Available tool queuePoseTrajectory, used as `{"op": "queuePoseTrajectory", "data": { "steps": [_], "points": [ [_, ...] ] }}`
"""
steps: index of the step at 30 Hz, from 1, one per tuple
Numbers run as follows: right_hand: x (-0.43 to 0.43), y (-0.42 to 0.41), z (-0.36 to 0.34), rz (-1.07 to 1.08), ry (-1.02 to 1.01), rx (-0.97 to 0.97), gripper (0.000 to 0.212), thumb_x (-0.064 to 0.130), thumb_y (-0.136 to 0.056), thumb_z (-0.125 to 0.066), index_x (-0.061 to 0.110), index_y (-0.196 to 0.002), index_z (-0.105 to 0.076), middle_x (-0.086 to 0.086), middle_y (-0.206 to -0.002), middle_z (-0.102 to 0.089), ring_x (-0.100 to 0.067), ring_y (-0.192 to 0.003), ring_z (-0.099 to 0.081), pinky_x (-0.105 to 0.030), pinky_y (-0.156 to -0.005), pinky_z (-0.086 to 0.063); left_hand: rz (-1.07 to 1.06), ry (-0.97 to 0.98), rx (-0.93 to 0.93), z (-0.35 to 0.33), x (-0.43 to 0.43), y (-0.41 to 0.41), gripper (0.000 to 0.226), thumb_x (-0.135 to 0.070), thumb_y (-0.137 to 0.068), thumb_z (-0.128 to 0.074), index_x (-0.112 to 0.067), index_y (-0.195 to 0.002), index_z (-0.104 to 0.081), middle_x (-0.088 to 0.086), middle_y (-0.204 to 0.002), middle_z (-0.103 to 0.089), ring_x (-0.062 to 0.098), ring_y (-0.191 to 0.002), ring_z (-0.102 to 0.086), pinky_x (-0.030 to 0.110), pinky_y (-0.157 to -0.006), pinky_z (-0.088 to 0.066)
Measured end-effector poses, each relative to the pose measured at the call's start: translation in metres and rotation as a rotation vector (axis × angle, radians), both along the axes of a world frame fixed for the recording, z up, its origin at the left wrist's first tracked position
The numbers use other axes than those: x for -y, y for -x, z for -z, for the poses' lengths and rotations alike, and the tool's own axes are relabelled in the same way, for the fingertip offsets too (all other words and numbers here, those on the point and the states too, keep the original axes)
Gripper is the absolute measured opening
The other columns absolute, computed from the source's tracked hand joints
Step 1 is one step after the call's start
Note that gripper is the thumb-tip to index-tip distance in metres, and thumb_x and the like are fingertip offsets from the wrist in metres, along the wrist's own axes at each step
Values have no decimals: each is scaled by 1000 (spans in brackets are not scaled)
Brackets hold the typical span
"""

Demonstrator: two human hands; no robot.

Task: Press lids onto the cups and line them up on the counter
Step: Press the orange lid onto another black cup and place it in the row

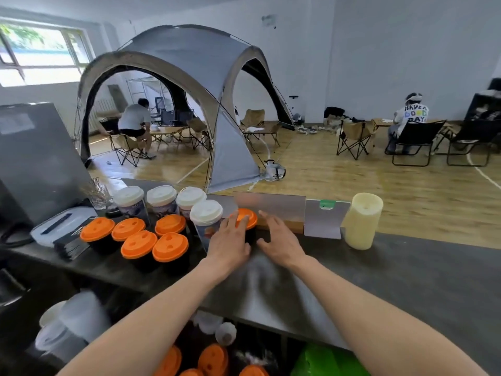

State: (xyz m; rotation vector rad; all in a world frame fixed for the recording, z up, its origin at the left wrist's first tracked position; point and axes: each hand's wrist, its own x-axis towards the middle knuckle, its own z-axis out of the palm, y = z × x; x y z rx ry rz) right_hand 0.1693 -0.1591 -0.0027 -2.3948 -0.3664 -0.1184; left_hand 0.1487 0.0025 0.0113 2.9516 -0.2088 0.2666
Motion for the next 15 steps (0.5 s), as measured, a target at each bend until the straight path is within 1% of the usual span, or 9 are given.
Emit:
{"op": "queuePoseTrajectory", "data": {
  "steps": [3, 6, 9, 11, 13, 15],
  "points": [
    [-14, -18, 1, -23, 57, -86, 85, 20, -88, -64, 28, -160, -18, -6, -159, -36, -26, -144, -39, -40, -115, -35, -17, 35, -52, 7, 1, -12, 80, -31, -91, -61, -22, -158, -18, 11, -169, -12, 35, -152, -22, 50, -117, -36],
    [-18, -26, 5, -46, 71, -172, 89, 15, -87, -66, 24, -160, -15, -11, -160, -35, -29, -145, -38, -39, -119, -31, -38, 51, -75, 11, 3, -18, 80, -28, -91, -61, -20, -157, -18, 11, -169, -11, 37, -152, -19, 51, -114, -38],
    [-19, -22, 8, -61, 28, -200, 88, 9, -85, -64, 21, -160, -18, -10, -159, -38, -28, -144, -39, -35, -120, -29, -24, 105, -51, 16, 2, -18, 80, -19, -89, -60, -18, -158, -20, 6, -169, -13, 36, -153, -16, 50, -116, -36],
    [-15, -14, 7, -56, -19, -189, 86, 3, -84, -61, 19, -159, -22, -8, -157, -41, -26, -144, -40, -30, -117, -27, 8, 126, -31, 20, 2, -17, 78, -13, -89, -59, -17, -158, -21, 5, -169, -15, 34, -153, -15, 49, -118, -34],
    [-7, -4, 5, -46, -63, -167, 84, -3, -82, -58, 16, -157, -26, -9, -155, -43, -26, -143, -41, -24, -114, -26, 49, 149, -6, 22, 5, -13, 76, -8, -90, -58, -16, -158, -25, 5, -168, -18, 32, -153, -17, 46, -120, -31],
    [7, 7, 2, -15, -91, -120, 82, -5, -79, -56, 16, -154, -32, -9, -152, -47, -25, -141, -43, -22, -112, -27, 88, 188, 30, 22, 13, -7, 76, -4, -89, -59, -17, -157, -29, 4, -167, -23, 31, -151, -23, 45, -120, -32]
  ]
}}
